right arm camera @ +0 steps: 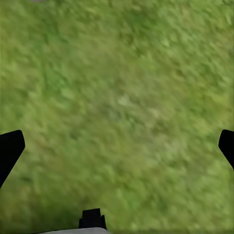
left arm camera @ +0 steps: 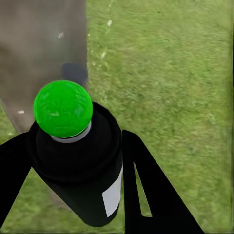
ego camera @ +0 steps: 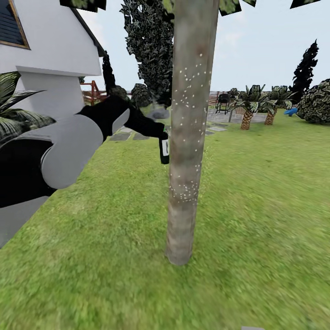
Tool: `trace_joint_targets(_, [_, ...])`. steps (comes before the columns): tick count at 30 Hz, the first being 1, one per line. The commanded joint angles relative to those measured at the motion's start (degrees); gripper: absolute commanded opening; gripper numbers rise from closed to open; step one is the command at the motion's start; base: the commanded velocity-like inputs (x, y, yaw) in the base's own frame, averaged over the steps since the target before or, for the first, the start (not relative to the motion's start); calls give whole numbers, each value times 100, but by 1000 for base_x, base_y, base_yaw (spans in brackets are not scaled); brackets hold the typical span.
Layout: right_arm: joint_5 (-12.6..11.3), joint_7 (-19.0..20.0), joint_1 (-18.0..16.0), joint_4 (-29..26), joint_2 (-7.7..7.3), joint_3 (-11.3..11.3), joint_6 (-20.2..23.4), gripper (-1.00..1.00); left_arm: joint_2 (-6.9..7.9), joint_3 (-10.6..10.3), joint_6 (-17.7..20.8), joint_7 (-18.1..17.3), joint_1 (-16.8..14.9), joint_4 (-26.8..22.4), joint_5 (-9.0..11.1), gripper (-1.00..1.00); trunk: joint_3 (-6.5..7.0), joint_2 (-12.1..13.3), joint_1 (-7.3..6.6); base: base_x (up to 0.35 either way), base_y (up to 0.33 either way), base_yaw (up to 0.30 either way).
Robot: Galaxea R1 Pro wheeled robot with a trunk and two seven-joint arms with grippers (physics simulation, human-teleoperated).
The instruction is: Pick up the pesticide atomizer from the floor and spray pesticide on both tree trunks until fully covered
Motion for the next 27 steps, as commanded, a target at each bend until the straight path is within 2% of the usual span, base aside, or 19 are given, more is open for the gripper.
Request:
trace_joint_targets(1, [-58, 1, -10, 23, 2, 50, -40, 100, 0, 27, 22, -28, 65, -11, -11, -100, -8, -9, 1, 0, 0, 0])
trace_joint_targets(5, [-58, 1, -10, 23, 2, 50, -40, 100, 0, 31, -202, -23, 463, -11, -21, -100, -8, -9, 1, 0, 0, 0])
trace_joint_targets(15, [-58, 1, -10, 23, 1, 45, -40, 100, 0, 36, -589, 13, 1155, -11, -40, -100, -8, -9, 1, 0, 0, 0])
trace_joint_targets(23, [-58, 1, -10, 23, 2, 50, -40, 100, 0, 42, -766, 22, 1331, -15, -41, -100, -8, -9, 1, 0, 0, 0])
trace_joint_targets(27, [-58, 1, -10, 23, 2, 50, -40, 100, 0, 43, -994, 28, 1577, -19, -53, -100, -8, -9, 1, 0, 0, 0])
